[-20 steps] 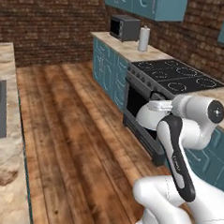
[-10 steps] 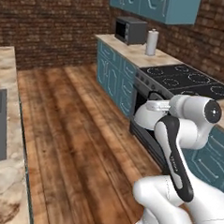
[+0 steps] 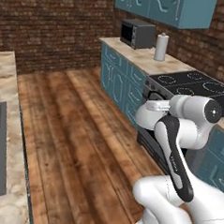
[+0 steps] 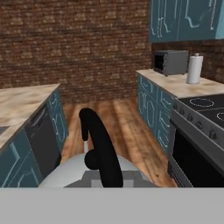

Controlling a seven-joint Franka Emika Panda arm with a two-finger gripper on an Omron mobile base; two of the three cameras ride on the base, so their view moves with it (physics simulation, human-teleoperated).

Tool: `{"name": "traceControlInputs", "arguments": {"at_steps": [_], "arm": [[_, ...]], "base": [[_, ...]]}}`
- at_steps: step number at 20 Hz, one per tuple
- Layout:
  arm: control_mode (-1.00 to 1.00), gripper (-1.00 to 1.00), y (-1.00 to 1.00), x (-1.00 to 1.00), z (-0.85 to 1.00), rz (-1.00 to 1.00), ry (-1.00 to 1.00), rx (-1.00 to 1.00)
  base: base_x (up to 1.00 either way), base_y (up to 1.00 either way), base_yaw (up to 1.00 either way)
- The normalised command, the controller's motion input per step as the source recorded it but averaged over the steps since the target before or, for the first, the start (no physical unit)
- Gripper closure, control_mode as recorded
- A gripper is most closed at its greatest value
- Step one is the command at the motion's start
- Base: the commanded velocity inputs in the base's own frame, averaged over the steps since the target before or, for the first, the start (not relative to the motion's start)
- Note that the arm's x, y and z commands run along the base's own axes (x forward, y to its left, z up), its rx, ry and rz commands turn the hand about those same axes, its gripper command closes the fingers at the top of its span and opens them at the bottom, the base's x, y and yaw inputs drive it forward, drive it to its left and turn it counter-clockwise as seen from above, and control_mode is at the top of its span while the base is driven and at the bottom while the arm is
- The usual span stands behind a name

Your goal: Open the cabinet, pick the kettle from the cabinet, and place it in the sink.

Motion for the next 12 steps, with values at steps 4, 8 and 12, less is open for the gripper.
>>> {"name": "traceControlInputs", "arguments": {"at_steps": [4, 8, 12], "arm": [[1.00, 1.00, 0.00, 0.00, 0.00, 0.00, 0.00, 0.00], [1.00, 1.00, 0.00, 0.00, 0.00, 0.00, 0.00, 0.00], [1.00, 1.00, 0.00, 0.00, 0.00, 0.00, 0.00, 0.00]], "base": [[0.74, 0.02, 0.00], [0.75, 0.00, 0.01], [0.75, 0.00, 0.02]]}}
